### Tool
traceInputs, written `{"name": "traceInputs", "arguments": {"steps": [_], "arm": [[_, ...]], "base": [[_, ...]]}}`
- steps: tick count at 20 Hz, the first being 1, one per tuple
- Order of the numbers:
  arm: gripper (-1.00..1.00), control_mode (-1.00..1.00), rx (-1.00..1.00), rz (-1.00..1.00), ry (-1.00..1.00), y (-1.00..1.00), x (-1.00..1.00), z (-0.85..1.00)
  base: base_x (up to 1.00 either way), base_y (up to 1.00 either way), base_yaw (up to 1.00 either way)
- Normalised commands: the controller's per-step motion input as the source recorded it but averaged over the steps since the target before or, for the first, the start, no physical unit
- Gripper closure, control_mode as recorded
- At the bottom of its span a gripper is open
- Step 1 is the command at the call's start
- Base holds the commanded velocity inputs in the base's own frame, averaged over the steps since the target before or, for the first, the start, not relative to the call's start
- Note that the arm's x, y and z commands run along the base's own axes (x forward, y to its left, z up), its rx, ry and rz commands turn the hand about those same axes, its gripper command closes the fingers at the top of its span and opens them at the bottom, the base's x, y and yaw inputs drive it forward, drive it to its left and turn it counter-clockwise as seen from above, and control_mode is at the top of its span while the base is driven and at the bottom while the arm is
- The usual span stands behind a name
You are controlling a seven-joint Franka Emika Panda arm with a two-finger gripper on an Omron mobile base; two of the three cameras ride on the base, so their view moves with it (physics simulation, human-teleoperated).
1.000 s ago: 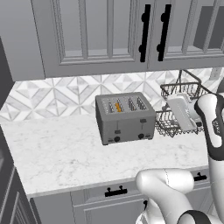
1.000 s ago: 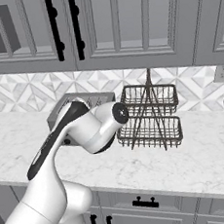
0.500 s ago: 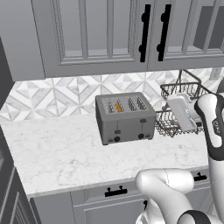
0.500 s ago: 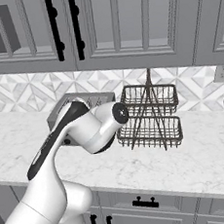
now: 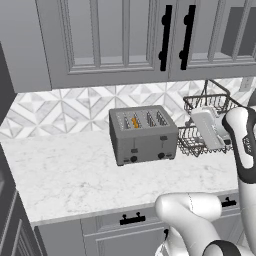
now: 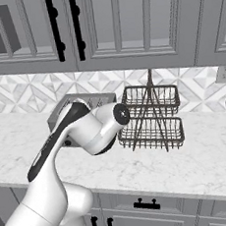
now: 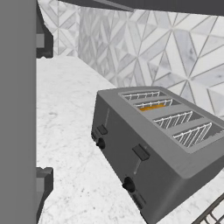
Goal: Start the toaster. Once the lever pops up, take the bread to the plate on the dining counter.
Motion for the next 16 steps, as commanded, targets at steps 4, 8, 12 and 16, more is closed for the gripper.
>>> {"name": "traceInputs", "arguments": {"steps": [4, 8, 12, 16], "arm": [[-1.0, -1.0, 0.0, 0.0, 0.0, 0.0, 0.0, 0.0], [-1.0, -1.0, 0.0, 0.0, 0.0, 0.0, 0.0, 0.0], [-1.0, -1.0, 0.0, 0.0, 0.0, 0.0, 0.0, 0.0], [-1.0, -1.0, 0.0, 0.0, 0.0, 0.0, 0.0, 0.0]], "base": [[0.0, 0.0, 0.0], [0.0, 0.0, 0.0], [0.0, 0.0, 0.0], [0.0, 0.0, 0.0]]}}
